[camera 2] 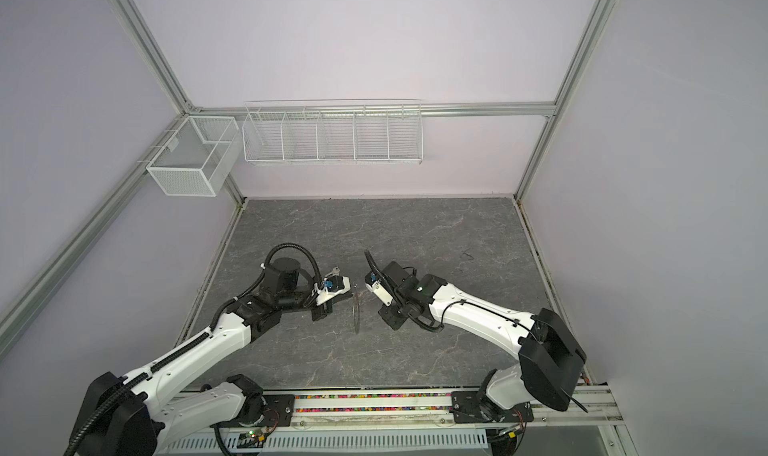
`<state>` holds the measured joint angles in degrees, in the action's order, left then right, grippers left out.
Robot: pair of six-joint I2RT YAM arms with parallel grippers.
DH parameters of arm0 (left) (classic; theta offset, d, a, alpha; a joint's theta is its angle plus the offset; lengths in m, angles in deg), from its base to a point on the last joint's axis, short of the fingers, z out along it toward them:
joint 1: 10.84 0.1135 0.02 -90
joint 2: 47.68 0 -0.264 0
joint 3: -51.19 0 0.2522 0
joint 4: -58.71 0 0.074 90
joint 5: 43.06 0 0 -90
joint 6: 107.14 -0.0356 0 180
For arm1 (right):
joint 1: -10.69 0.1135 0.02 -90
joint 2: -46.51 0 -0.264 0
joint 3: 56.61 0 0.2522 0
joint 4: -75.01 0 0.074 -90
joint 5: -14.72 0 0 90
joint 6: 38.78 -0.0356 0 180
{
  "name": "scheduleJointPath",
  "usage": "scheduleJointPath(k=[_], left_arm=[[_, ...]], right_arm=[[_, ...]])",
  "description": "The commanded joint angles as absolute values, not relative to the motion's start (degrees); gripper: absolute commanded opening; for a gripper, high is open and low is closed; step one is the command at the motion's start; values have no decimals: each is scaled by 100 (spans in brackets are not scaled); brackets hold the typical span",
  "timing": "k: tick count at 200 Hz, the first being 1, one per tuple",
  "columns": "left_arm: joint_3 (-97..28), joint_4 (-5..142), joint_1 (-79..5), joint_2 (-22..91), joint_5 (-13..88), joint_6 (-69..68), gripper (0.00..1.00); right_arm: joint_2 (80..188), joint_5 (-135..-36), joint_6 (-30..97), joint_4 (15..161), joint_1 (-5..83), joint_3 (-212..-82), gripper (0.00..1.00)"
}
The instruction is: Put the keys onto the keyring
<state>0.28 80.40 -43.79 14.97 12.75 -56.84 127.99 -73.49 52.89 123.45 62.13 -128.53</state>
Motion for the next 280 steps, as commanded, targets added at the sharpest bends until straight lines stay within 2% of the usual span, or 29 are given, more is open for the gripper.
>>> scheduleJointPath(k=[1, 69, 181, 212, 241, 280], left_arm=[[50, 7838, -4354, 1397, 1118, -5722, 0], [139, 8038, -4354, 1164, 1405, -5720, 0], [208, 8161, -4354, 1072, 1453, -5729, 0], [210, 8153, -4354, 1070, 1442, -5730, 0], [210, 8144, -4354, 1050, 1452, -5730, 0], [201, 8109, -4354, 1116, 1408, -5748, 0]], right_arm=[[12701, -7723, 6260, 12279, 6173, -12670, 7], [14208, -7397, 6220, 13218, 6205, -13450, 7], [14940, -7524, 5555, 12650, 6206, -13378, 7], [14908, -7469, 5321, 12609, 6194, -13345, 15], [14529, -7419, 5124, 12463, 6188, -13114, 27], [14293, -7309, 4943, 12477, 6168, -12953, 30]])
